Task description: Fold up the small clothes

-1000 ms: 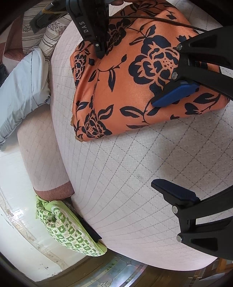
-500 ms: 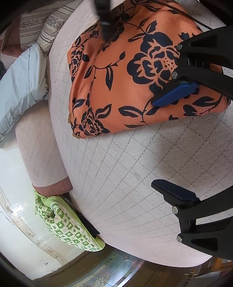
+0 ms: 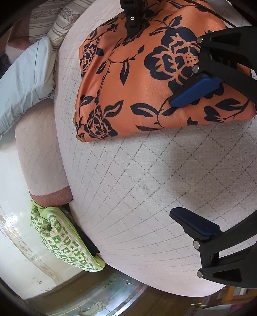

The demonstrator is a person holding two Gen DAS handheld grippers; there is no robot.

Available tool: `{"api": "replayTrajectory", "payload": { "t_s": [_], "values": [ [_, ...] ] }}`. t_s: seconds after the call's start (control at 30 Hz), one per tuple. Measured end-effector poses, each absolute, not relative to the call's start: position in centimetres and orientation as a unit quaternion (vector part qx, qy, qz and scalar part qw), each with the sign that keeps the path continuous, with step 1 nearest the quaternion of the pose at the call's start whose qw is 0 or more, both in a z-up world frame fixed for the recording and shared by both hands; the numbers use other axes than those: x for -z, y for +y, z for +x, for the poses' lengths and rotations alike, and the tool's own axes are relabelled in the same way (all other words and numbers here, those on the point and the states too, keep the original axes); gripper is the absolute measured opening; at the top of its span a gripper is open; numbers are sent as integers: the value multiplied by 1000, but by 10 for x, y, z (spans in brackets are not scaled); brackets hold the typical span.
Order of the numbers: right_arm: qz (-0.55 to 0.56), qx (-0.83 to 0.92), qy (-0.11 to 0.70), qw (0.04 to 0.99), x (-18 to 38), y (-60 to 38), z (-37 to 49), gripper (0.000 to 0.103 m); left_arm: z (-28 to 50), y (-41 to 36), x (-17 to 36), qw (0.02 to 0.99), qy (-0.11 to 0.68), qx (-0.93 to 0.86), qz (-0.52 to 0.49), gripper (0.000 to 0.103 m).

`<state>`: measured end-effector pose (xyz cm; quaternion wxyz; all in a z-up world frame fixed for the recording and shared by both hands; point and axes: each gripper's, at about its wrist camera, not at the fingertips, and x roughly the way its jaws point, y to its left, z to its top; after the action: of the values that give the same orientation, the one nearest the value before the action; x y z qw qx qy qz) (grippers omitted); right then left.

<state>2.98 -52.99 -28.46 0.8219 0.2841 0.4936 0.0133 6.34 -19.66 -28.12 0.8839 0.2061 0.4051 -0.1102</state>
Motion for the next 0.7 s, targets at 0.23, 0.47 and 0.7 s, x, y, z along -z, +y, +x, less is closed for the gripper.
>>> {"api": "replayTrajectory", "payload": {
  "t_s": [0.23,0.47,0.7],
  "values": [
    [281,-13,487,827,285,-530,27,8,63,-200,281,881,409,104,215,101],
    [280,-15,482,830,284,-529,22,8,58,-202,273,876,409,114,231,101],
    [285,-17,481,829,285,-531,21,8,49,-205,273,881,393,119,234,101]
  ]
}}
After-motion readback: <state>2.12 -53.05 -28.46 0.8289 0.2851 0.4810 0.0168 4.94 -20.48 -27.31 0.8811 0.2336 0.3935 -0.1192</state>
